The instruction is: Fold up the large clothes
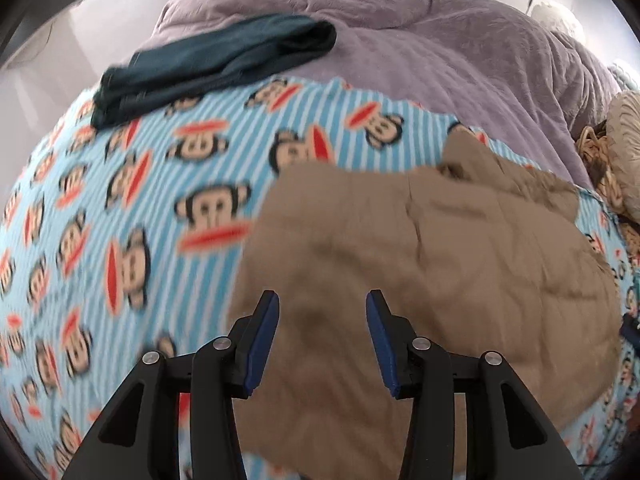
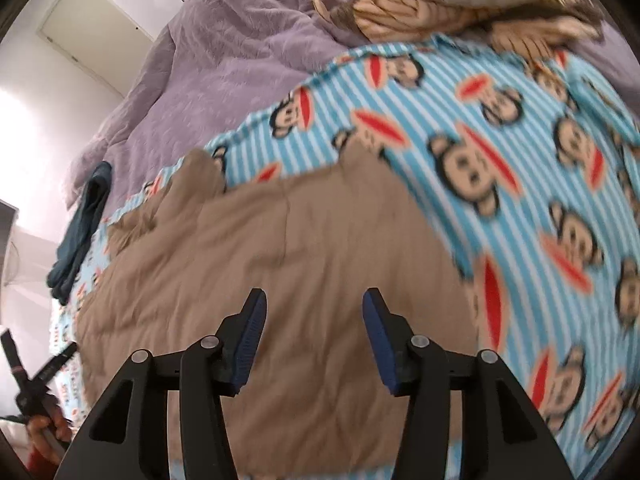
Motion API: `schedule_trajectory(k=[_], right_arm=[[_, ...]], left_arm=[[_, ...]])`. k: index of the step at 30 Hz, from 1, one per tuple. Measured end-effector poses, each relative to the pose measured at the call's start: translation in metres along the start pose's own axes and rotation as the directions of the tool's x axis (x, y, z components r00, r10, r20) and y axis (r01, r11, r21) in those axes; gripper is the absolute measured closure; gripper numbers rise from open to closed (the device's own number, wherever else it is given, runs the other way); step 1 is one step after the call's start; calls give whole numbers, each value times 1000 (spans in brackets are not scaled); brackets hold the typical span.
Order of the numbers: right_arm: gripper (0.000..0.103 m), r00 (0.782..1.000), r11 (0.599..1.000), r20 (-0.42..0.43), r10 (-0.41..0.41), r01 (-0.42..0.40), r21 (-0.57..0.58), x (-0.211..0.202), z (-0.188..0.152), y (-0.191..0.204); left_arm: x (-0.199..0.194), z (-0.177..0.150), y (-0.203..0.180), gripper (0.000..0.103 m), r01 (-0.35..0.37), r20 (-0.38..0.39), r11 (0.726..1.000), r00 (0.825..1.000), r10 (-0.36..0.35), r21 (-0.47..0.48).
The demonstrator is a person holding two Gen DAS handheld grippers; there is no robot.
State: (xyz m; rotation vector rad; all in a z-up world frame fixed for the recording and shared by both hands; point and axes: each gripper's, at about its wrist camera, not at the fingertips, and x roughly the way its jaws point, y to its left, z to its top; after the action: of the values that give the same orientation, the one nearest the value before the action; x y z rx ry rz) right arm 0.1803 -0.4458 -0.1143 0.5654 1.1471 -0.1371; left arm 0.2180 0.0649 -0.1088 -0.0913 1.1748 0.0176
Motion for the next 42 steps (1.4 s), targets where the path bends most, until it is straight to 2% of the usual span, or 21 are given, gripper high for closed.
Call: schedule_trajectory(k=[1, 3, 4, 7, 11, 13, 15, 21, 22, 23, 29, 36, 39, 42], right_arm=[[45, 1000, 1000, -14, 11, -11, 19, -3, -10, -2], [42, 999, 998, -31, 37, -36, 51, -9, -29, -6], [40, 998, 997, -40, 49, -46, 60, -12, -39, -7], [31, 996, 997, -64, 62, -58, 59, -19, -62, -7], [29, 991, 995, -104, 86, -79, 68, -19, -88, -7], [27, 988, 993, -121, 92, -82, 89, -16, -96, -9], [17, 983, 986, -139, 123, -106, 127, -12, -104, -12], [16, 971, 978, -169, 170, -145, 149, -7, -116, -11], [3, 968, 976, -173, 180, -153, 157, -5, -116, -11], [1, 966, 973, -176, 189, -160, 168, -4, -116, -12], [0, 955, 947, -159, 250, -206, 248, 2, -116, -14], [0, 946, 936, -185, 266, -208, 284, 10, -115, -15], [0, 935, 915, -183, 305, -235, 327, 15, -118, -20], [0, 929, 905, -178, 324, -250, 344, 19, -121, -23]], left_arm=[[-2, -9, 0, 33, -1, -13, 1000, 1000, 1, -7], [-8, -26, -1, 6, -5, -11, 1000, 1000, 5, -30], [-13, -35, -2, 6, -7, 9, 999, 1000, 7, -34], [-18, -53, -5, 5, -5, -7, 1000, 1000, 5, -31], [-17, -73, -6, 5, 16, -41, 998, 999, -19, -63], [-15, -80, -6, 1, 17, -54, 997, 998, -21, -77], [-14, -85, -6, 1, 21, -68, 996, 997, -27, -86], [-9, -96, -6, 1, 24, -99, 993, 994, -36, -118], [-8, -97, -7, 1, 24, -105, 992, 994, -37, -121], [-6, -97, -8, 1, 24, -111, 993, 993, -37, -118], [-3, -98, -15, 1, 14, -124, 996, 992, -25, -91], [-1, -96, -15, 1, -6, -117, 999, 993, 0, -48], [2, -97, -10, 1, 33, -127, 998, 991, -39, -53], [4, -101, 3, 1, 153, -121, 978, 978, -171, -143]])
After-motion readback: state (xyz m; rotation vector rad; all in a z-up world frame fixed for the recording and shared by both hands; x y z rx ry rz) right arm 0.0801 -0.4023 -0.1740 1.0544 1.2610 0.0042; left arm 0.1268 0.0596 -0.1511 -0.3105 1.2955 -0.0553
